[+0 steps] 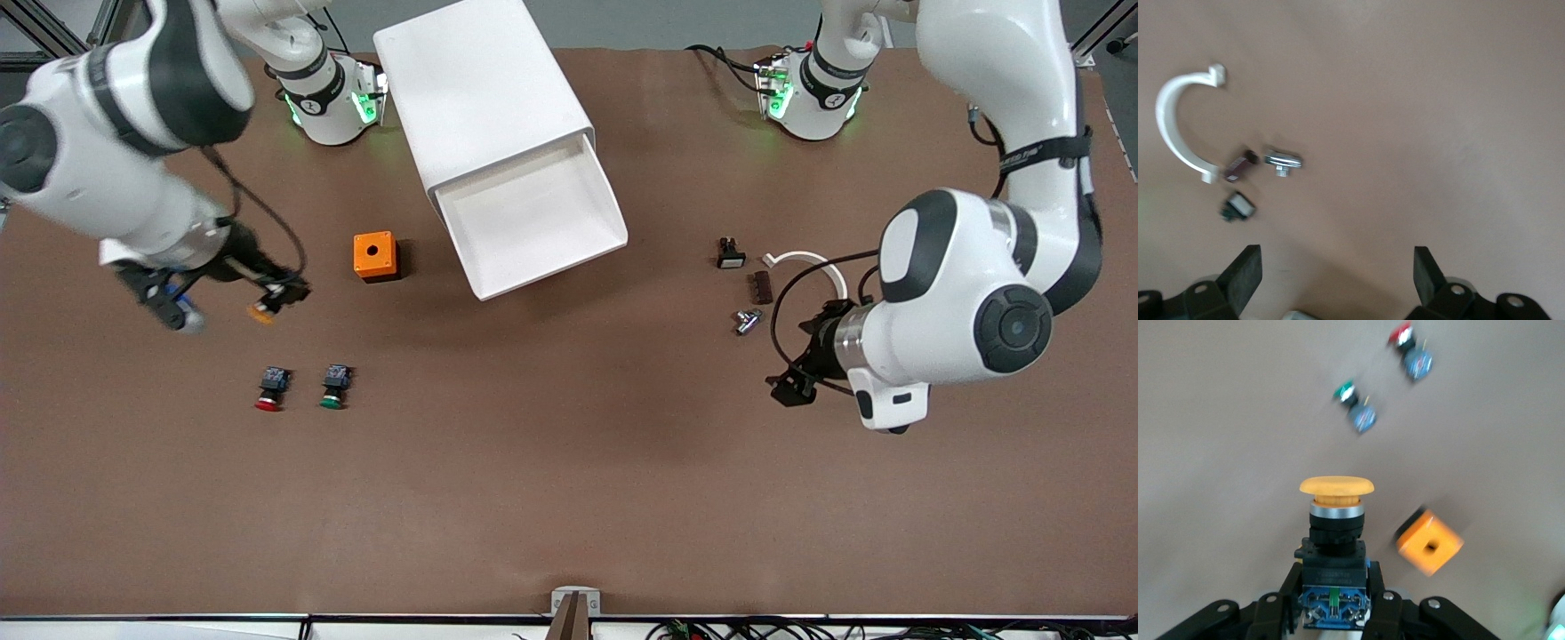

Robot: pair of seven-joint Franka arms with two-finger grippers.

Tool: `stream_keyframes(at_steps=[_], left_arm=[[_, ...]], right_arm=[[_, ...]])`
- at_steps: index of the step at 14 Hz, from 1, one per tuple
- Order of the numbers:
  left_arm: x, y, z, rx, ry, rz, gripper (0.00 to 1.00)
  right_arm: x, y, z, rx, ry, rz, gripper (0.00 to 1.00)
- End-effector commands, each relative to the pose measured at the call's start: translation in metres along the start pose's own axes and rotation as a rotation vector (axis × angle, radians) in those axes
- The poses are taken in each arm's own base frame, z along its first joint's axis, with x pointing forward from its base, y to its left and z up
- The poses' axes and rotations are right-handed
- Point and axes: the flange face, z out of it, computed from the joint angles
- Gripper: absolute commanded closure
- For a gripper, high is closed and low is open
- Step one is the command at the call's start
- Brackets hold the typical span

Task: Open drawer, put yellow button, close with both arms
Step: 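Carry the yellow button into the open drawer with the right gripper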

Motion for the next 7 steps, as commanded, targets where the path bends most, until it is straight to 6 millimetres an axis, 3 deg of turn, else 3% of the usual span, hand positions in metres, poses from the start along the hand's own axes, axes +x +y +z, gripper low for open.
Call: stream_keyframes(at_steps=[1, 4, 7], left_arm=[[-0.015, -0.026, -0.017, 0.061, 0.041, 0.182, 0.0], [-0.034, -0.032, -0.015, 0.103, 0.072, 0.311, 0.0], [-0.055, -0.021, 0.005, 0.105, 0.068, 0.412, 0.0]], right_arm=[[-0.067, -0.032, -0.001, 0.014, 0.0, 0.134, 1.0], [-0.142, -0.061, 0.007, 0.025, 0.004, 0.224, 1.0], [-0.216, -0.079, 0.02, 0.037, 0.017, 0.28, 1.0]])
